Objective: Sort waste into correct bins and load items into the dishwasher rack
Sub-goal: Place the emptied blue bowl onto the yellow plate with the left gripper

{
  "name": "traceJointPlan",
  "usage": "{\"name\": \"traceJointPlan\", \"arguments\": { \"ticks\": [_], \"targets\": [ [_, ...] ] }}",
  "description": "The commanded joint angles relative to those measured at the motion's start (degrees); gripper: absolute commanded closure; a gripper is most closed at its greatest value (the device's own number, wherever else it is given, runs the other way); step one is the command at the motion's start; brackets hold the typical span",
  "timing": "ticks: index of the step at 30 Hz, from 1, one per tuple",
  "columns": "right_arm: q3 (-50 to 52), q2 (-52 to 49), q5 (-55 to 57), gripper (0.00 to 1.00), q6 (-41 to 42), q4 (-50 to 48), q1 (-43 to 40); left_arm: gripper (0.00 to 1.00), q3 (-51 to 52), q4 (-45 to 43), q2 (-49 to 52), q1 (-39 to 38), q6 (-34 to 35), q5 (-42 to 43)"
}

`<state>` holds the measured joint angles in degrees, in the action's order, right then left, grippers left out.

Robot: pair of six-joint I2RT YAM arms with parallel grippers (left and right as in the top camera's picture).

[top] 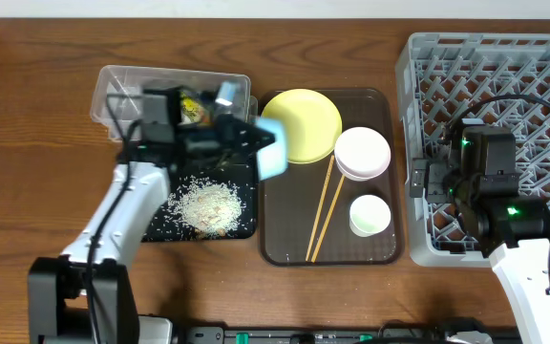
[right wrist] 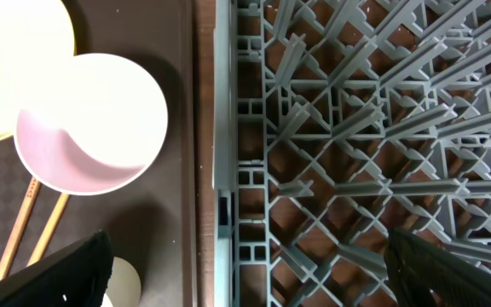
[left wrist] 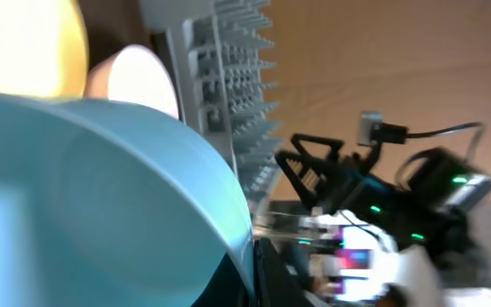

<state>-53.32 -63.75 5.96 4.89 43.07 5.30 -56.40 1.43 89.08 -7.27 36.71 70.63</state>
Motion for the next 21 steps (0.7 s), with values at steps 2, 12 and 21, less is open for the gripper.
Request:
{"name": "traceJointPlan", "arguments": {
  "ticks": [2, 12, 21],
  "targets": [
    [-1.0, 0.1, -0.2, 0.01, -0.7, 0.0, -0.6, 0.94, -3.7, -5.0, -0.7, -4.9, 0.4, -14.0],
    [-1.0, 0.1, -0.2, 0.01, -0.7, 0.0, -0.6, 0.94, -6.8, -1.4, -0.7, -10.1, -5.2, -30.7],
    [-1.0, 0.1, -0.2, 0.01, -0.7, 0.0, -0.6, 0.94, -15.5, 19.2, -0.7, -15.3, -21.4, -47.8]
  ]
}}
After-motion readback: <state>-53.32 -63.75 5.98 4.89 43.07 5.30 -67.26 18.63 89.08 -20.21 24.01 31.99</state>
